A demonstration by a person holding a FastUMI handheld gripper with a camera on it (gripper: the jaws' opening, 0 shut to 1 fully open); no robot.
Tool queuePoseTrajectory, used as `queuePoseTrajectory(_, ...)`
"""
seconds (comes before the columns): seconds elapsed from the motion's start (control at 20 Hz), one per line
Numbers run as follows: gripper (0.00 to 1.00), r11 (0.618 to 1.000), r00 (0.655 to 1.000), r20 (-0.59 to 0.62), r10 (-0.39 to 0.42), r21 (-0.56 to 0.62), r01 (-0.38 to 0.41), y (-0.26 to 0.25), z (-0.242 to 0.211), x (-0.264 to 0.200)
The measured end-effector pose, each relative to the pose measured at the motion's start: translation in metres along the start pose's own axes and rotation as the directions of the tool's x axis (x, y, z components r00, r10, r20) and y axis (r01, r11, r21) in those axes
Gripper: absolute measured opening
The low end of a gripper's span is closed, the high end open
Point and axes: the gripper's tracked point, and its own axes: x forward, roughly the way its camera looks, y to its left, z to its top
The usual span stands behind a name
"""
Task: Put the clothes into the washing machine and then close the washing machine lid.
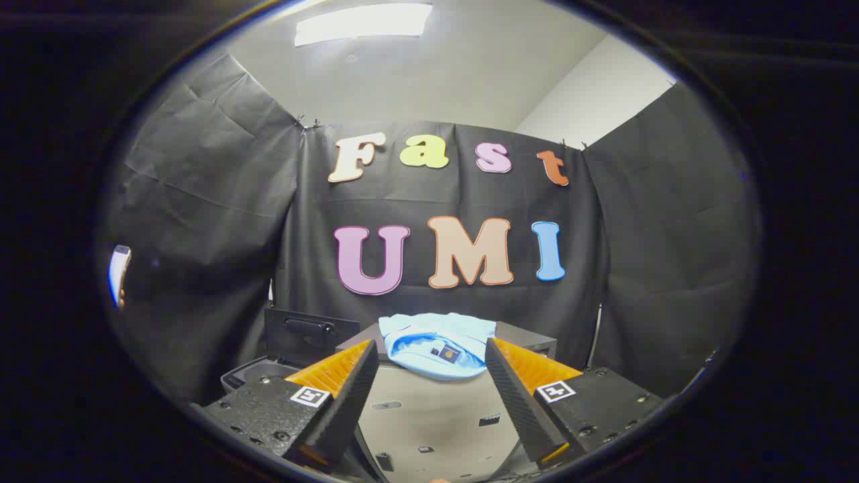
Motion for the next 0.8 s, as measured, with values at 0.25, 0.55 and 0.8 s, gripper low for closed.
queuePoseTrajectory(0.25,0.96,1.000,1.000,0.004,0.012,-0.009,-0.012,0.0044,0.0005,0.0009)
queuePoseTrajectory(0.55,0.96,1.000,1.000,0.003,0.021,-0.006,-0.021,0.0077,0.0002,0.0013)
queuePoseTrajectory(0.8,0.96,1.000,1.000,-0.002,0.029,-0.011,-0.029,0.0101,-0.0024,0.0013)
